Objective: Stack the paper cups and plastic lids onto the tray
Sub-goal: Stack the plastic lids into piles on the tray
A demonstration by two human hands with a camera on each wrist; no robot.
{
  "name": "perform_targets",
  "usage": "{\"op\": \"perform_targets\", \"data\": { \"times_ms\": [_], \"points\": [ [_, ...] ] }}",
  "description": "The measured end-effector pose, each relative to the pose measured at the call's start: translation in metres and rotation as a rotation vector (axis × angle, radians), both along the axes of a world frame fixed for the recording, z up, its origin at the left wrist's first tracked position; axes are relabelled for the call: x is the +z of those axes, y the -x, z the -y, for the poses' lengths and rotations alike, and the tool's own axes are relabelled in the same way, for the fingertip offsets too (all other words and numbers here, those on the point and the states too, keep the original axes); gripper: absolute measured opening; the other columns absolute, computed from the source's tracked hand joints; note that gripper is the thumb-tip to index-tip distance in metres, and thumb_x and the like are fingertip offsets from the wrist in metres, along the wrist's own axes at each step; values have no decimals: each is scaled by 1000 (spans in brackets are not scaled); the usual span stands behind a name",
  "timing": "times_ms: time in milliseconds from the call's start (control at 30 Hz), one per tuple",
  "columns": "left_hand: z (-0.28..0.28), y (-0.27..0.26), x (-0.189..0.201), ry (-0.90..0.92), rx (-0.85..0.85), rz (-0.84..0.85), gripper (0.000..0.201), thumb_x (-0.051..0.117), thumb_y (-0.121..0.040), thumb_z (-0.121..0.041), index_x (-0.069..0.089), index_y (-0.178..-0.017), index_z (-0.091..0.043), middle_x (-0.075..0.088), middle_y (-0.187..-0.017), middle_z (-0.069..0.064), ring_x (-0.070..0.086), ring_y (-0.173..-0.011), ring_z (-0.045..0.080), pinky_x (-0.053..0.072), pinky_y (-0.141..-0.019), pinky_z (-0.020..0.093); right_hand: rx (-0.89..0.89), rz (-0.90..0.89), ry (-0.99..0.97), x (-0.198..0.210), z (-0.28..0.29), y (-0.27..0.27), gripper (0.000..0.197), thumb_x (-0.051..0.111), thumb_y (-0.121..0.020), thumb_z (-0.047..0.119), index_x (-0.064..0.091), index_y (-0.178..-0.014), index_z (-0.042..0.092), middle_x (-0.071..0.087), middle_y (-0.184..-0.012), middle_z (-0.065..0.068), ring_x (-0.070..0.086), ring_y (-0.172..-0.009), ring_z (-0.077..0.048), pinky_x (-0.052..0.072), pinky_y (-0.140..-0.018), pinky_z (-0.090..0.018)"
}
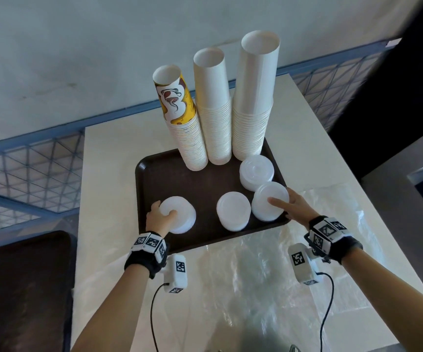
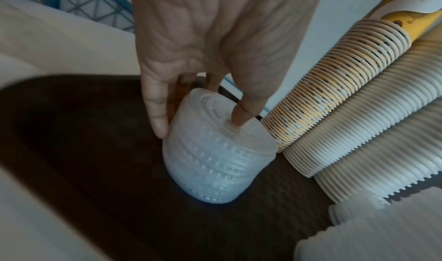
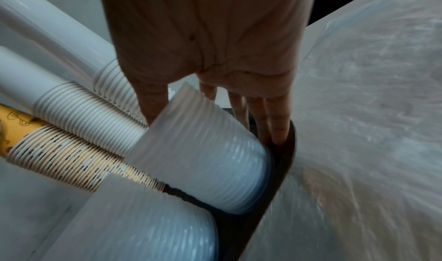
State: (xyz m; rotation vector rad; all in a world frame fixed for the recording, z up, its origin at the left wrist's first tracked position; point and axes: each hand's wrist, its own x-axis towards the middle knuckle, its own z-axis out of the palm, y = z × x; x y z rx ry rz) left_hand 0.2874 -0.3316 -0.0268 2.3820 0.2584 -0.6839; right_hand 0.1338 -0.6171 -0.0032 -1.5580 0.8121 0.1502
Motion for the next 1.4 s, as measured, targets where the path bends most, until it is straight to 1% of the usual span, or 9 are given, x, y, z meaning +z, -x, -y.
{"op": "perform_targets", "data": {
  "times_ms": [67,233,367,433,767,1067,1167,1267,1400],
  "points": [
    [17,-4,-1,29,-35,-16,70,58,-74,-38,36,-135,-12,51,-128,18,50,-114,37,47,-94,46,-7,11,-7,-2,0,0,45,60,-88,16,46,-130,13,54,-112,-3,49,-104,-18,38,-64,-16],
    [62,-17,-4,75,-84,6,51,59,-85,-28,41,-129,-10,54,-123,17,51,-113,37,49,-92,47,10,24,3,-8,3,2,46,63,-86,19,47,-129,16,57,-114,-3,52,-104,-18,41,-68,-17],
    [89,-22,-5,115,-132,5,49,61,-85,-30,43,-125,-9,57,-118,14,56,-107,33,49,-91,47,5,26,11,-13,5,3,49,65,-84,22,48,-130,18,58,-120,-5,53,-112,-21,46,-91,-32],
    [99,-23,-6,129,-148,7,49,62,-84,-30,43,-124,-9,57,-116,13,57,-106,32,49,-90,47,10,28,21,-14,4,4,49,65,-84,23,48,-129,19,58,-121,-4,53,-113,-21,45,-97,-36],
    [123,-27,-8,133,-209,9,52,62,-85,-31,41,-126,-8,54,-119,15,53,-110,33,50,-90,48,9,49,35,-13,4,5,47,65,-84,23,49,-128,20,59,-118,-2,54,-110,-19,44,-97,-34],
    [128,-28,-6,121,-248,28,53,59,-86,-34,39,-129,-11,50,-125,16,52,-111,33,51,-88,50,16,59,35,-12,3,5,47,64,-85,22,48,-128,20,59,-115,-2,54,-109,-18,44,-91,-30],
    [124,-27,-4,118,-289,43,63,56,-87,-42,32,-138,-15,43,-134,14,49,-117,31,49,-93,49,13,61,33,-12,4,4,46,65,-84,22,49,-127,21,59,-115,-1,55,-108,-17,44,-90,-29],
    [120,-25,1,106,-402,61,85,64,-80,-50,21,-145,-15,35,-143,13,41,-128,29,38,-104,41,14,59,32,-12,4,4,46,65,-84,22,49,-127,20,59,-115,-1,54,-107,-17,44,-90,-29],
    [120,-24,2,33,-525,98,100,73,-70,-51,18,-146,-17,34,-144,12,37,-131,29,34,-104,42,15,59,35,-13,4,5,45,64,-84,22,49,-127,20,59,-114,-1,54,-108,-18,44,-91,-30]
  ]
}}
